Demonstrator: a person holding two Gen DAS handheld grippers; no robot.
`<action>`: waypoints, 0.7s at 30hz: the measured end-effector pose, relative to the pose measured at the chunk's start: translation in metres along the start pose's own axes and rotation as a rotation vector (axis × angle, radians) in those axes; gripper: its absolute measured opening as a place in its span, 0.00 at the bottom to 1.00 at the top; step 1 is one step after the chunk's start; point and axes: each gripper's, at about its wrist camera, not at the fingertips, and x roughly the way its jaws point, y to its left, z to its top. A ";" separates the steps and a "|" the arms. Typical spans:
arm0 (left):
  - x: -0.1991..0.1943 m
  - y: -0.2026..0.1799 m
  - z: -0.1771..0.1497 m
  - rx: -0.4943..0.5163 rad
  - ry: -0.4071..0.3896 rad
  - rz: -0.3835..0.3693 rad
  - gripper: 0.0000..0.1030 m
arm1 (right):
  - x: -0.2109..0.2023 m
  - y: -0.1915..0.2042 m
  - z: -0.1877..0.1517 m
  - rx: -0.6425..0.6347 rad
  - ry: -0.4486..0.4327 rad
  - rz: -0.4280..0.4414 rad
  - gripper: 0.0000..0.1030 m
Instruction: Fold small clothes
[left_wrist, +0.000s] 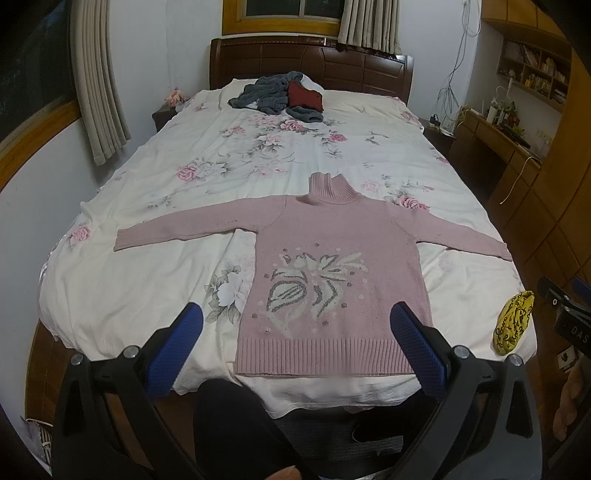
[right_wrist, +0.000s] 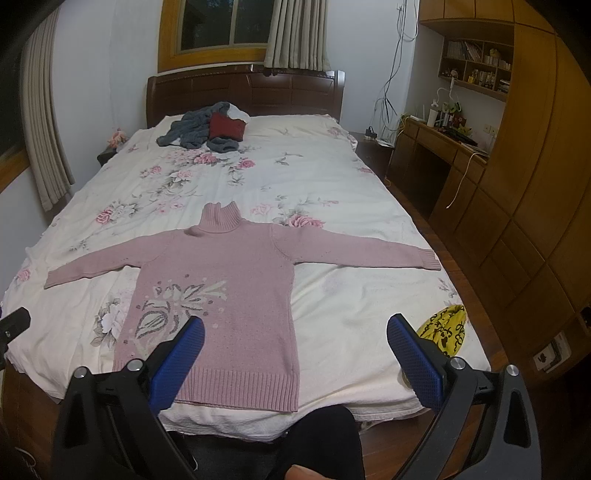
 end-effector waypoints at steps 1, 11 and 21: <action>0.000 0.000 0.000 0.000 0.001 0.000 0.97 | 0.000 0.000 0.000 0.000 0.000 0.000 0.97; 0.000 -0.001 0.001 0.002 0.002 -0.001 0.97 | 0.003 0.002 -0.001 -0.003 0.001 -0.001 0.97; 0.000 -0.001 0.000 0.001 0.003 -0.003 0.97 | 0.002 0.002 -0.001 -0.002 0.001 -0.002 0.97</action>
